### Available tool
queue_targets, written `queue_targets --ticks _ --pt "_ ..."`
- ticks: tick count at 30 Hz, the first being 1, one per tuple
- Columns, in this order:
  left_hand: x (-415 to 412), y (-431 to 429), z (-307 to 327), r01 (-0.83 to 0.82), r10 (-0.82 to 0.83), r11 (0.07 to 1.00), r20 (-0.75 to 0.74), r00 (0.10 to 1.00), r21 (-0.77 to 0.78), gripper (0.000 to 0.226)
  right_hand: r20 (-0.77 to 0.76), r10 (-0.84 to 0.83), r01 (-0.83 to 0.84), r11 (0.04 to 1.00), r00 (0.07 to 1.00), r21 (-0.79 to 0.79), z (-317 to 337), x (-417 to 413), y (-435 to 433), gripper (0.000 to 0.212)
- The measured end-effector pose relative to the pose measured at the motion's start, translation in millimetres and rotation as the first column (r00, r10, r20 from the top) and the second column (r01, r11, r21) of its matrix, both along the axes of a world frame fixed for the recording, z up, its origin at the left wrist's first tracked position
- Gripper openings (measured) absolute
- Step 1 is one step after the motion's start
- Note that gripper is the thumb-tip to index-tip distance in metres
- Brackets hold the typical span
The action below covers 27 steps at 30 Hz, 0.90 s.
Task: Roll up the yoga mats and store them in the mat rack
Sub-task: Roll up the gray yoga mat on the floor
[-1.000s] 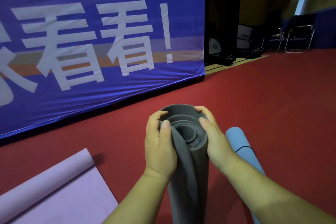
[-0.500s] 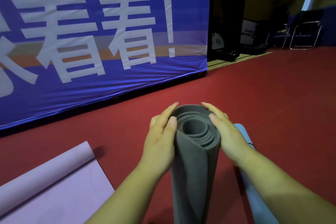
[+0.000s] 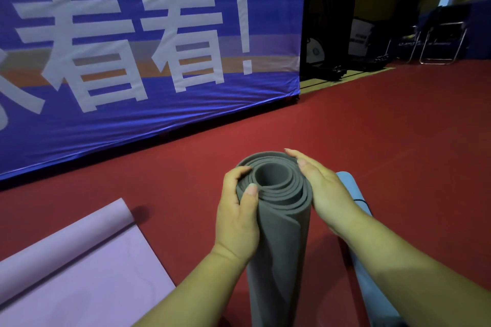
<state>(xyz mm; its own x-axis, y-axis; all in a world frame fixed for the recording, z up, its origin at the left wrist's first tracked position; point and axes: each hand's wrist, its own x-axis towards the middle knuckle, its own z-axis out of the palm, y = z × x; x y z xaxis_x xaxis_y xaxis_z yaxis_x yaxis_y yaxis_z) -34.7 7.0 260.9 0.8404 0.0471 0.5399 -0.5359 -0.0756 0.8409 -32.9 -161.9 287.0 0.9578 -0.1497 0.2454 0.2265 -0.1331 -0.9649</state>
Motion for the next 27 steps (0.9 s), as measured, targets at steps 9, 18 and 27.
queue_targets --ticks 9,18,27 --pt "-5 -6 -2 -0.057 0.058 0.998 -0.040 0.998 0.026 0.039 0.002 -0.121 0.119 0.980 0.993 0.161 4 -27 29 0.035" --pt "14 6 9 -0.029 0.044 0.979 -0.071 0.996 0.201 0.042 0.007 -0.094 0.094 0.994 0.996 0.063 -5 -15 24 0.039" --pt "16 -10 2 0.016 -0.016 0.983 -0.001 1.000 0.182 0.045 -0.038 -0.104 0.100 0.989 0.994 -0.105 -3 -3 0 0.044"
